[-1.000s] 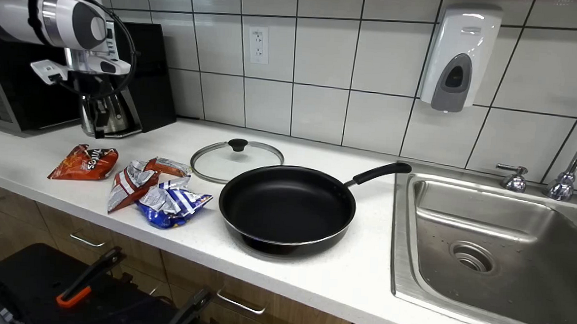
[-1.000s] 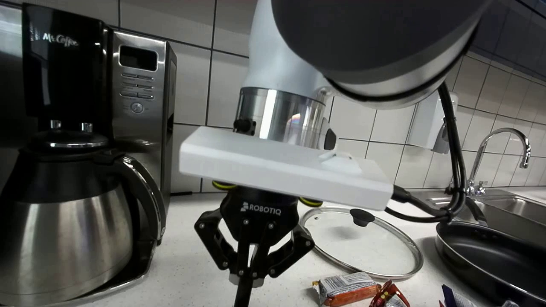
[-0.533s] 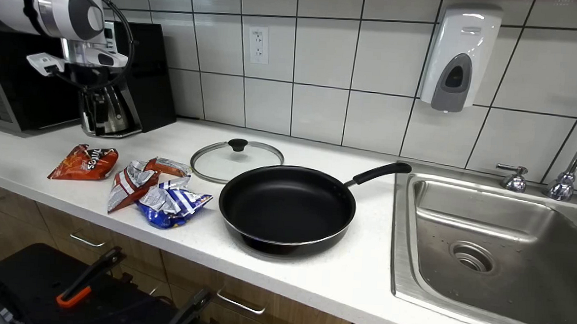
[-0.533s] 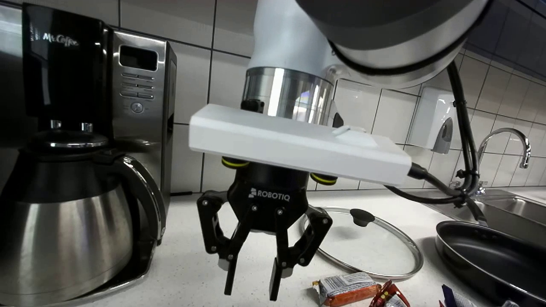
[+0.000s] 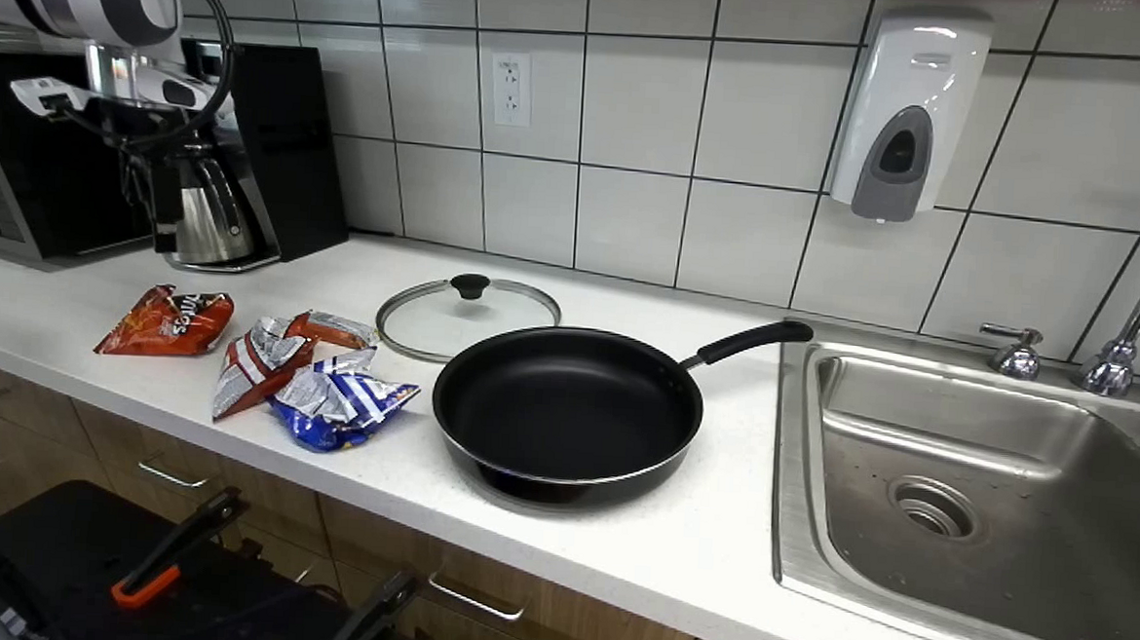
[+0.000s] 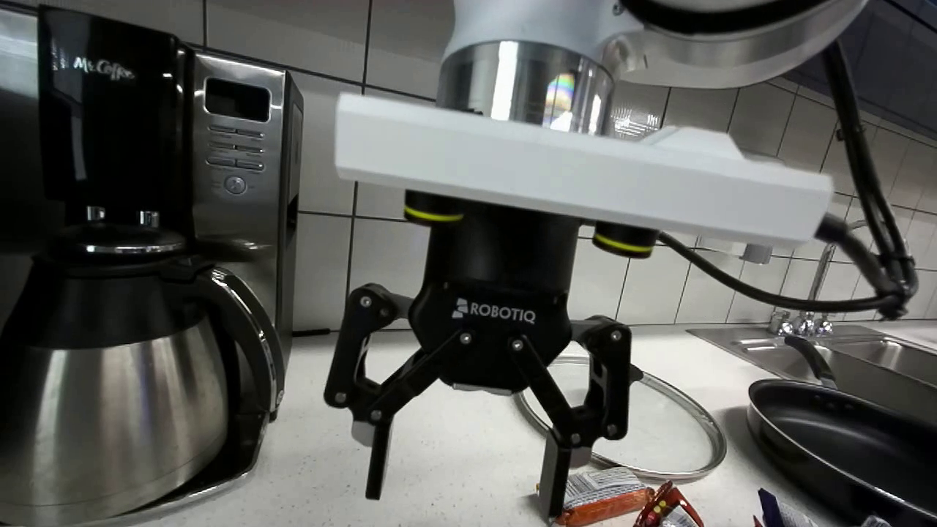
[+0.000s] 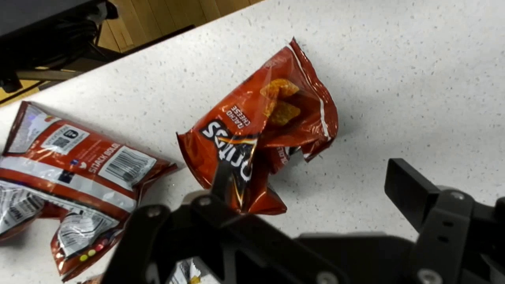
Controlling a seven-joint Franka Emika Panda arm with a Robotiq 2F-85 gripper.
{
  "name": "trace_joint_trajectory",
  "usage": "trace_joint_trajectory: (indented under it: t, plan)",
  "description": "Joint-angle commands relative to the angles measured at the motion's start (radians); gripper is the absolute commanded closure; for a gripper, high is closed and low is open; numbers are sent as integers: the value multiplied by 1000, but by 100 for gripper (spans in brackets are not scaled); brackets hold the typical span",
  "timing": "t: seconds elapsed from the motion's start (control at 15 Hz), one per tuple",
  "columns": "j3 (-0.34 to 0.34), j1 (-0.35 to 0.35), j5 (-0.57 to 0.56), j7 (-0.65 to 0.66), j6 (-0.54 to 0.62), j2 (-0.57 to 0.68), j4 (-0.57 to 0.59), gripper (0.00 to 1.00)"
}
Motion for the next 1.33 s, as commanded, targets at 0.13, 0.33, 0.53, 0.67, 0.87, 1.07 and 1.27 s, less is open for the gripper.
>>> trace_joint_trajectory:
  t: [0.13,0.33,0.53,0.67,0.87,1.07,1.27]
  plan:
    - [41,-14,79,28,-64,-59,-81,0]
    - [37,-12,76,53,-55,-45,-109,0]
    - [26,-9,48,84,-34,-26,-127,0]
    - [20,-10,35,88,-24,-10,-126,0]
    - [11,-11,23,79,-10,16,-111,0]
    - [0,-12,6,68,4,50,-87,0]
    - [-10,-10,-14,60,17,77,-63,0]
